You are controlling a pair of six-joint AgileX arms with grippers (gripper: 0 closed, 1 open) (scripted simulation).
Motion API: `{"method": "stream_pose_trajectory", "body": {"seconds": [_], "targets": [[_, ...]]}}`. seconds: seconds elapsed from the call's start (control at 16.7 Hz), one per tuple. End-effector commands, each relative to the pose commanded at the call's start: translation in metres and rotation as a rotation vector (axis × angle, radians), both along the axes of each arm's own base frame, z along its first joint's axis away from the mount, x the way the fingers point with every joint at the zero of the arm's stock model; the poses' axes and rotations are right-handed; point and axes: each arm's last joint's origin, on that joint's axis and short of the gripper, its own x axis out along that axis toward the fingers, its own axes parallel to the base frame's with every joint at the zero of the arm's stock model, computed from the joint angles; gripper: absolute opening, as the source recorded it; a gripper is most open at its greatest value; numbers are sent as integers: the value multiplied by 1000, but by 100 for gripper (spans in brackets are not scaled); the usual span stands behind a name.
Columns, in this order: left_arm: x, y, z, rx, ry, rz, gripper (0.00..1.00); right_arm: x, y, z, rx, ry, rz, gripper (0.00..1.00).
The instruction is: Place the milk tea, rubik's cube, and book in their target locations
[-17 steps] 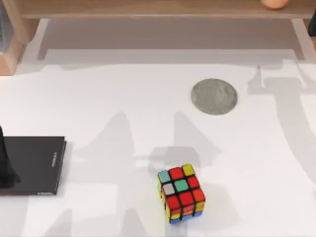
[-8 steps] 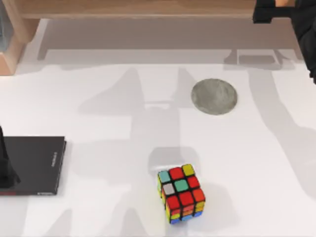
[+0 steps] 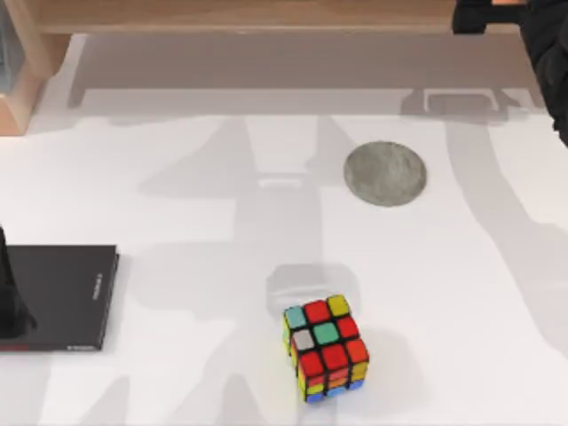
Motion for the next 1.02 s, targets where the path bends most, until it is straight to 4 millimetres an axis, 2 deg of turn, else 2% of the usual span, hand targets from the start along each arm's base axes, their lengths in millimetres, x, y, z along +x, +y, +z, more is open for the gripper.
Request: {"method": "stream_pose_trajectory", "body": {"seconds": [0.3,0.54,0.72,0.96,1.02], "targets": [[0,0,0,0,0,0,100,39,-5,5,2,-3,0,100],[0,0,0,0,0,0,100,63,1,1,1,-3,0,100],[0,0,0,0,0,0,100,71,3,0,1,-3,0,100],[0,0,0,0,0,0,100,71,3,0,1,-3,0,100],[0,0,0,0,0,0,100,71,3,0,1,-3,0,92]]}}
